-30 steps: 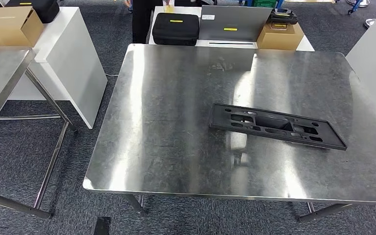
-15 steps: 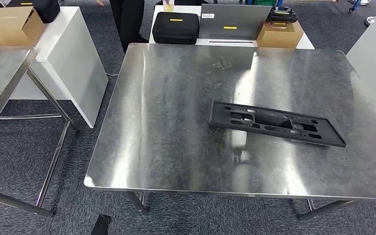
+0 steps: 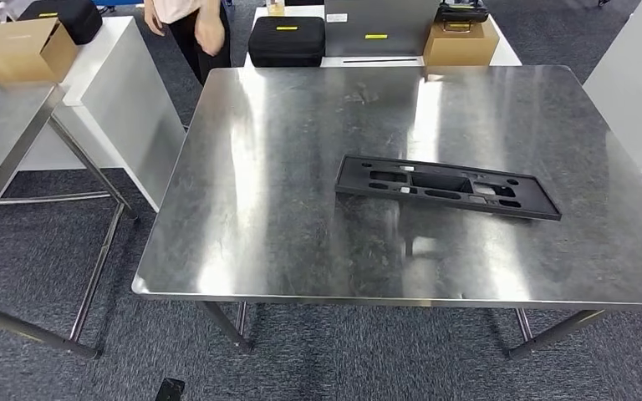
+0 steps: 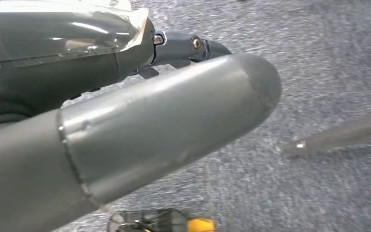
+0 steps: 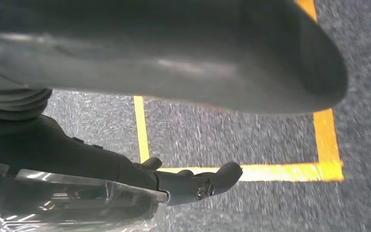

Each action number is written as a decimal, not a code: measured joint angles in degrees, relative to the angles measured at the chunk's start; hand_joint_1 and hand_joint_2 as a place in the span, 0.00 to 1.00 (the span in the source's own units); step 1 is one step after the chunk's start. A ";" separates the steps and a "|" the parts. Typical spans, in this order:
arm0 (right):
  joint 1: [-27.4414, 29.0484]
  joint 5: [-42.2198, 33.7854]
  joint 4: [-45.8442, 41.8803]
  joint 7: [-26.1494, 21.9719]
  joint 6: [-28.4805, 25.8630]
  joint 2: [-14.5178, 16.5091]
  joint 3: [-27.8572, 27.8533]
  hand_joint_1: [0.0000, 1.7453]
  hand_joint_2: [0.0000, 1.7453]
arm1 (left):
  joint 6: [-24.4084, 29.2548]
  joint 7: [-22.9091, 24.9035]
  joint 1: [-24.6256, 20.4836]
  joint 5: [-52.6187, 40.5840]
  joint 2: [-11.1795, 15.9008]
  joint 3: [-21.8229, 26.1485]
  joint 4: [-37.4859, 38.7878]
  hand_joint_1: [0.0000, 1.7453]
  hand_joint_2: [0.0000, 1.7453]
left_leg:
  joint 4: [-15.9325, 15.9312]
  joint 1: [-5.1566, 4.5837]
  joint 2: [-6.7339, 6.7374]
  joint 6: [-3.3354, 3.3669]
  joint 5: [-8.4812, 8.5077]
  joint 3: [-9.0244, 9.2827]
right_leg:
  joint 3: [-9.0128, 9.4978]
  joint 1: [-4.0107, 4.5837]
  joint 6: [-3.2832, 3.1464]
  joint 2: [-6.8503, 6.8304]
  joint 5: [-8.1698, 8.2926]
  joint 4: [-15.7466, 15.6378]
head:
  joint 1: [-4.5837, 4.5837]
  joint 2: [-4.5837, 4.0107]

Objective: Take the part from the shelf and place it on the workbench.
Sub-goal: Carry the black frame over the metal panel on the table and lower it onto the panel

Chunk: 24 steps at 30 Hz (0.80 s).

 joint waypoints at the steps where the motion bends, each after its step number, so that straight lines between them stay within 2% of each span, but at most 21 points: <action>1: -0.01 -0.05 0.08 -0.46 0.70 0.01 0.09 0.00 0.00 | 0.03 0.04 0.07 -0.01 -0.02 0.00 0.01 0.00 0.00 | -1.49 0.04 0.03 0.16 1.00 1.80 | -0.49 0.10 0.08 -0.02 0.42 0.00 | -0.01 0.00; 3: -0.09 -0.31 0.25 -1.37 1.94 0.10 0.22 0.00 0.00 | 0.04 0.05 0.03 -0.03 0.03 0.00 0.00 0.00 0.00 | -9.72 -0.13 0.00 1.08 3.50 8.24 | -1.19 0.28 0.30 0.00 1.21 0.00 | 0.00 0.00; 4: -0.17 -0.43 0.33 -1.64 2.35 0.24 0.26 0.00 0.00 | 0.03 0.01 -0.06 -0.04 0.11 -0.01 -0.01 0.00 0.00 | -14.02 -0.33 0.05 1.57 4.09 11.31 | -1.42 0.43 0.50 0.00 1.60 0.00 | 0.00 0.00; 5: -0.23 -0.50 0.41 -1.80 2.63 0.37 0.29 0.00 0.00 | -0.01 -0.04 -0.15 -0.10 0.20 -0.02 -0.02 0.00 0.00 | -17.14 -0.57 0.06 2.00 4.39 13.43 | -1.58 0.52 0.84 -0.04 2.01 -0.02 | 0.03 0.00; 6: -0.28 -0.50 0.47 -1.85 2.75 0.49 0.32 0.00 0.00 | -0.04 -0.10 -0.22 -0.15 0.30 -0.04 -0.02 0.00 0.00 | -18.70 -0.81 0.09 2.25 4.38 14.42 | -1.69 0.54 1.18 -0.10 2.39 -0.03 | -0.01 0.00; 8: -0.30 -0.48 0.54 -1.87 2.78 0.57 0.36 0.00 0.00 | -0.16 -0.15 -0.21 -0.21 0.38 -0.05 -0.02 0.00 0.00 | -19.33 -0.93 0.26 2.59 5.29 13.96 | -1.94 0.61 1.97 -0.22 3.02 -0.08 | -0.03 0.00; 9: -0.31 -0.46 0.56 -1.81 2.79 0.56 0.38 0.00 0.00 | -0.19 -0.15 -0.23 -0.21 0.40 -0.05 -0.01 0.00 0.00 | -19.64 -0.87 0.41 2.84 5.91 13.51 | -2.37 0.63 2.07 -0.20 2.59 0.39 | -0.07 0.00; 10: -0.32 -0.44 0.58 -1.62 2.81 0.56 0.43 0.00 0.00 | -0.23 -0.14 -0.28 -0.20 0.43 -0.03 -0.02 0.00 0.00 | -19.93 -0.79 0.57 3.18 6.68 12.84 | -3.16 0.68 1.97 -0.15 1.23 1.74 | 0.01 0.00; 12: -0.31 -0.39 0.61 -0.86 2.84 0.54 0.59 0.00 0.00 | -0.26 -0.10 -0.43 -0.21 0.46 -0.01 -0.02 0.00 0.00 | -20.12 -0.82 0.75 3.61 7.95 11.31 | -5.39 0.64 1.33 -0.03 -3.60 7.37 | 0.17 0.00; 13: -0.31 -0.38 0.62 -0.52 2.84 0.54 0.67 0.00 0.00 | -0.28 -0.09 -0.45 -0.21 0.47 0.00 -0.02 0.00 0.00 | -20.10 -0.87 0.76 3.72 8.33 10.79 | -6.20 0.60 1.10 -0.02 -5.50 9.86 | 0.24 0.00; 14: -0.30 -0.38 0.62 -0.31 2.84 0.54 0.72 0.00 0.00 | -0.29 -0.08 -0.45 -0.21 0.47 0.00 -0.02 0.00 0.00 | -20.09 -0.91 0.77 3.74 8.55 10.50 | -6.63 0.58 1.03 -0.01 -6.54 11.47 | 0.26 0.00; 16: -0.31 -0.37 0.62 -0.24 2.84 0.54 0.73 0.00 0.00 | -0.29 -0.08 -0.45 -0.21 0.46 0.00 -0.01 0.00 0.00 | -20.08 -0.92 0.79 3.75 8.63 10.39 | -6.77 0.57 1.03 -0.01 -6.83 12.03 | 0.25 0.00; 18: -0.31 -0.31 0.62 0.06 2.84 0.54 0.74 0.00 0.00 | -0.29 -0.05 -0.46 -0.21 0.45 0.00 -0.01 0.00 0.00 | -20.01 -0.97 0.85 3.71 9.11 9.78 | -7.22 0.53 1.29 -0.01 -7.68 14.63 | 0.26 0.00; 19: -0.32 -0.25 0.63 0.40 2.84 0.55 0.78 0.00 0.25 | -0.29 -0.04 -0.48 -0.20 0.42 0.01 -0.01 0.00 0.00 | -19.79 -0.99 0.93 3.59 9.73 8.89 | -6.41 0.48 1.98 -0.02 -7.12 15.50 | 0.26 0.00; 21: -0.50 -0.05 0.64 1.02 2.81 0.49 1.02 0.00 0.75 | -0.26 -0.02 -0.63 -0.24 0.28 0.01 -0.01 0.00 0.00 | -18.06 -1.11 1.06 2.74 11.59 5.76 | 0.69 0.57 2.66 0.06 -5.95 7.93 | 0.20 0.00; 22: -0.58 0.03 0.65 1.19 2.79 0.45 1.13 0.00 1.00 | -0.25 -0.02 -0.70 -0.29 0.20 0.01 -0.01 0.00 0.00 | -17.24 -1.15 1.09 2.22 12.47 4.46 | 4.15 0.63 2.65 0.07 -5.07 3.20 | 0.13 0.00; 23: -0.62 0.09 0.66 1.23 2.77 0.42 1.21 0.00 1.00 | -0.23 -0.02 -0.73 -0.36 0.17 0.00 -0.01 0.00 0.00 | -16.55 -1.13 1.05 1.74 13.13 3.58 | 6.44 0.49 1.94 0.06 -4.97 -0.91 | 0.07 0.00; 24: -0.64 0.09 0.67 1.27 2.75 0.45 1.22 0.00 1.00 | -0.22 -0.01 -0.71 -0.43 0.19 0.00 -0.01 0.00 0.00 | -16.35 -1.02 0.96 1.44 13.09 3.33 | 5.88 0.26 1.40 -0.07 -4.55 -0.82 | 0.10 0.00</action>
